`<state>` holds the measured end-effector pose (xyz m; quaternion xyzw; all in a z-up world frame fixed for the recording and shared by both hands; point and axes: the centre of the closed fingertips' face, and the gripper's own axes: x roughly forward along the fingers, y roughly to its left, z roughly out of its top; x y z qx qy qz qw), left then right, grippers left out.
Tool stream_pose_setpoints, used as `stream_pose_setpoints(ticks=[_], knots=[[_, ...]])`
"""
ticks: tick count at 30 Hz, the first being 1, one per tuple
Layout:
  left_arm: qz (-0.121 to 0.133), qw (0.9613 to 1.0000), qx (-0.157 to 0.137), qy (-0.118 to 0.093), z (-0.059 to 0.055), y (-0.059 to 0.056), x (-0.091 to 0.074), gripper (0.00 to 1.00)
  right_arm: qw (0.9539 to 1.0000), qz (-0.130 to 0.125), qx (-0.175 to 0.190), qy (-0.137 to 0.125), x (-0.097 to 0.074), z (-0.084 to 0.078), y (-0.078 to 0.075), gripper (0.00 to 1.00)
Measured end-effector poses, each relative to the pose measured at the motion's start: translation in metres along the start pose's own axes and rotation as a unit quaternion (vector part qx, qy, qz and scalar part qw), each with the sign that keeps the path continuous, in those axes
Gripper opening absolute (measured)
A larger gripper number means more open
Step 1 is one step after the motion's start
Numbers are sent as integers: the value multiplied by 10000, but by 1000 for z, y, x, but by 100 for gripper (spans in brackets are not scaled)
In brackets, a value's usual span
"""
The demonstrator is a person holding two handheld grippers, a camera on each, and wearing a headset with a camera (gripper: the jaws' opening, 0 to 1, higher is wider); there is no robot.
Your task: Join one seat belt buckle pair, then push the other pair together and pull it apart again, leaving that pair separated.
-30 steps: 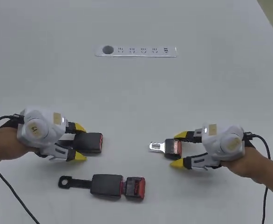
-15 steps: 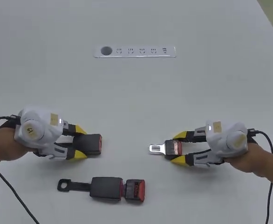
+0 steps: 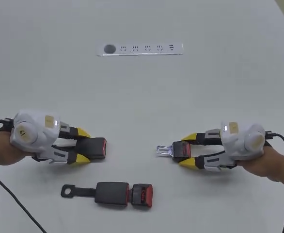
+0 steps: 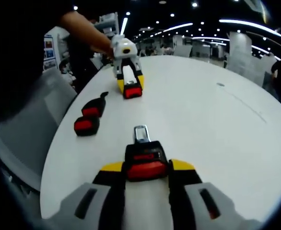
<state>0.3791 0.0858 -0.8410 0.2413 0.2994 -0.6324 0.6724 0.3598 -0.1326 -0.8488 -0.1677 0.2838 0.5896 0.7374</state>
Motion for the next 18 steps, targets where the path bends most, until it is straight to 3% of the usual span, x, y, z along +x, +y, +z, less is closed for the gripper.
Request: stream_pose_setpoints(ticks=[18], knots=[[-1,10000,-37,7,-1,1,1,35,9998,9,22,-177,24,19,5,35]])
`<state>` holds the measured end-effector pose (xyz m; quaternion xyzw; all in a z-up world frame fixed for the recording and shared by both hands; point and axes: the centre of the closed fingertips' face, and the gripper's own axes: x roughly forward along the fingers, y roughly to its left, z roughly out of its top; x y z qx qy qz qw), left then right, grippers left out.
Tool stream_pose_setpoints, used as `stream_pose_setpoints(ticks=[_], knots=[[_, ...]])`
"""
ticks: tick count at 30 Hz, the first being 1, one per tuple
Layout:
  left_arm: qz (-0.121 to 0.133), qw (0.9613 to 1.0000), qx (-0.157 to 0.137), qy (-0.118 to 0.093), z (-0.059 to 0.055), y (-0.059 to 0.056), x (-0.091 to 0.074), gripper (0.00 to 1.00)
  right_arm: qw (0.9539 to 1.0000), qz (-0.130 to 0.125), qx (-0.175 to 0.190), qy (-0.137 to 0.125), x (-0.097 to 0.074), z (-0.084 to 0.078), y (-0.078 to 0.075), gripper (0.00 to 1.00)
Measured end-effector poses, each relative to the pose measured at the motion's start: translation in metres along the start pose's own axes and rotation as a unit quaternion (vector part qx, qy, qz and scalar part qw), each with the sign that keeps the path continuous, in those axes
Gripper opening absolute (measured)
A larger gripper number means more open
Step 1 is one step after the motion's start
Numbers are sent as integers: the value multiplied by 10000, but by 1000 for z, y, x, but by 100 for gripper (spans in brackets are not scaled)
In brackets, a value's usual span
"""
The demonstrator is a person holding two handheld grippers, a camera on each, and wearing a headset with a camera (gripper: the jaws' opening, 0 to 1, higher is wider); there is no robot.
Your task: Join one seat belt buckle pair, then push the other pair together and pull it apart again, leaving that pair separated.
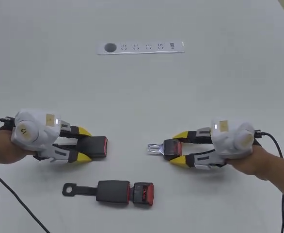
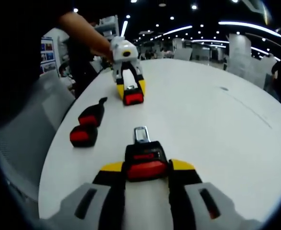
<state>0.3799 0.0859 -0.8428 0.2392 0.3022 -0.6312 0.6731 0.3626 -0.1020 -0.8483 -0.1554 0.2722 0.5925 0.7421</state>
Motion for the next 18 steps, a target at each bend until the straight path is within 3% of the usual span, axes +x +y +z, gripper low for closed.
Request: stream_pose_setpoints(ticks=[18], knots=[[-7,10000,4,20,0,-1,0,35,9998,71,-95,-174,52,35,9,35]])
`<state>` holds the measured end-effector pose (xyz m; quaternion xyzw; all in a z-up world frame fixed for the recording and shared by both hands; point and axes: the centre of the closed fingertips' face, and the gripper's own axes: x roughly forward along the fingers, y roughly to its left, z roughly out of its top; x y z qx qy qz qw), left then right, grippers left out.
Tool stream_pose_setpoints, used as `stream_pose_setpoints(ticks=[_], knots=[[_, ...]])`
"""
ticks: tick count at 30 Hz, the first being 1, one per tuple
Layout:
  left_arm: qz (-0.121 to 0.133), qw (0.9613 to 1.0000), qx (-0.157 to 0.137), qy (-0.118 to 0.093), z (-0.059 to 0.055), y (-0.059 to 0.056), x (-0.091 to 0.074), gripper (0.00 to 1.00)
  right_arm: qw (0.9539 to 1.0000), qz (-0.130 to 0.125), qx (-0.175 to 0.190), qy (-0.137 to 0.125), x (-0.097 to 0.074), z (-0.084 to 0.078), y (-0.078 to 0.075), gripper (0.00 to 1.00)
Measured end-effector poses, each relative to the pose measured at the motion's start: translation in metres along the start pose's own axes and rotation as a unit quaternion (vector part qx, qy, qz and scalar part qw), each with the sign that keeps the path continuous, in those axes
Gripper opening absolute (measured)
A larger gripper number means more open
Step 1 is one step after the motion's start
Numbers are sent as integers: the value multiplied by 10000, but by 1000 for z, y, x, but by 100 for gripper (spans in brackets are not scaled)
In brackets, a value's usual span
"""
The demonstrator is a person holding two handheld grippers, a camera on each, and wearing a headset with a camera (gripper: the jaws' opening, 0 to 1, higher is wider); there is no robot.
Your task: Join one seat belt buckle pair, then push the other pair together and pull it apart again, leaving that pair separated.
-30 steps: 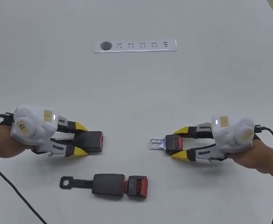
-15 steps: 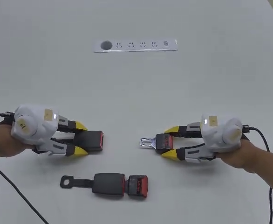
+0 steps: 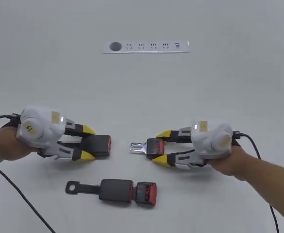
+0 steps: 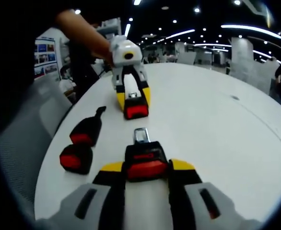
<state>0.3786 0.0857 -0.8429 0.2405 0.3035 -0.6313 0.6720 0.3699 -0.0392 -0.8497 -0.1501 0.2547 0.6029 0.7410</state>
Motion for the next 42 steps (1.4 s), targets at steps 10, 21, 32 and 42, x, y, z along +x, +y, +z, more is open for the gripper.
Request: stream_pose_setpoints(ticks=[10,21,32,42], knots=[[-14,10000,41,29,0,0,1,35,9998,102,-170,-28,25,16,5,35],[-13,10000,74,60,0,0,1,35,9996,121,-237,35,41,27,11,35],[-50,9995,220,201,-1,-1,3,34,9995,168,-203,171,45,31,10,35],[-79,9990,312,302,0,-2,4,34,9993,120,-151,310,48,32,9,34]])
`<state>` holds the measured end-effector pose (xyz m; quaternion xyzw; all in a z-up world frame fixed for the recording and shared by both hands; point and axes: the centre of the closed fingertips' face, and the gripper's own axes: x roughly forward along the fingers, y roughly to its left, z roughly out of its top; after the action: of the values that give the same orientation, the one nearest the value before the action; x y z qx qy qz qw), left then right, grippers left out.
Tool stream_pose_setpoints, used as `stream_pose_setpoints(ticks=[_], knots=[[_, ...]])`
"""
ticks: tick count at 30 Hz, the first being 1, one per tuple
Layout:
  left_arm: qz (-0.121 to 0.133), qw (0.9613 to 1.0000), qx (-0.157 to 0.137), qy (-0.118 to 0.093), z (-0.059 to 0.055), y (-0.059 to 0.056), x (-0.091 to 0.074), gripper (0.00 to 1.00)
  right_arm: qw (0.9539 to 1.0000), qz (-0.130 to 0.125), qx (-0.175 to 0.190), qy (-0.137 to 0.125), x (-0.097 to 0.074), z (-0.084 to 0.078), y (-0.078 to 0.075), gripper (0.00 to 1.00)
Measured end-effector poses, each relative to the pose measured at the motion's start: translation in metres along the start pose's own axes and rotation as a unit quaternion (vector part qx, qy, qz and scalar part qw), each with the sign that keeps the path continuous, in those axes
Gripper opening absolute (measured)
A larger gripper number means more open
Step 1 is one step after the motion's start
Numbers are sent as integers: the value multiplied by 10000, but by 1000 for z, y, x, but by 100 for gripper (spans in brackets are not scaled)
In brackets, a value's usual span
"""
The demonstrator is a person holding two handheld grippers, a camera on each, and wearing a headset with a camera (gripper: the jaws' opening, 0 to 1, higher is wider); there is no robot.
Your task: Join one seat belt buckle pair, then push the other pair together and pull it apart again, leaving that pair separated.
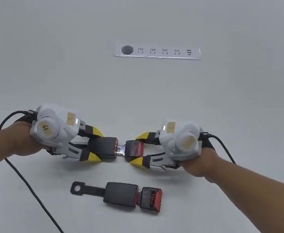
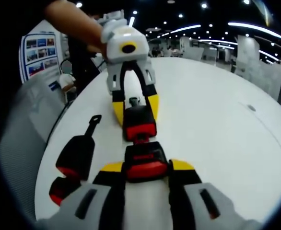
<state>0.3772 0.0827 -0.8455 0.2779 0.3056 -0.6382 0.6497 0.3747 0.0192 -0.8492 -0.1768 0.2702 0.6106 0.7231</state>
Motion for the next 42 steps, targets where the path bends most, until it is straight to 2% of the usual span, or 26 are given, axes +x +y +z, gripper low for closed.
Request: stream_pose_setpoints(ticks=[3,7,10,21,42], knots=[[-39,9999,100,77,1,-1,1,34,10000,3,18,4,3,3,1,34],[-39,9999,96,92,1,-1,0,34,10000,2,-35,64,10,9,1,34],[-42,9999,126,111,1,-1,0,34,9999,-18,137,91,9,9,1,34],[-33,9998,135,130,1,-1,-1,34,9992,-105,98,375,12,10,1,34],[-30,9998,159,152,2,-2,-1,34,9984,-204,15,524,14,9,0,35]])
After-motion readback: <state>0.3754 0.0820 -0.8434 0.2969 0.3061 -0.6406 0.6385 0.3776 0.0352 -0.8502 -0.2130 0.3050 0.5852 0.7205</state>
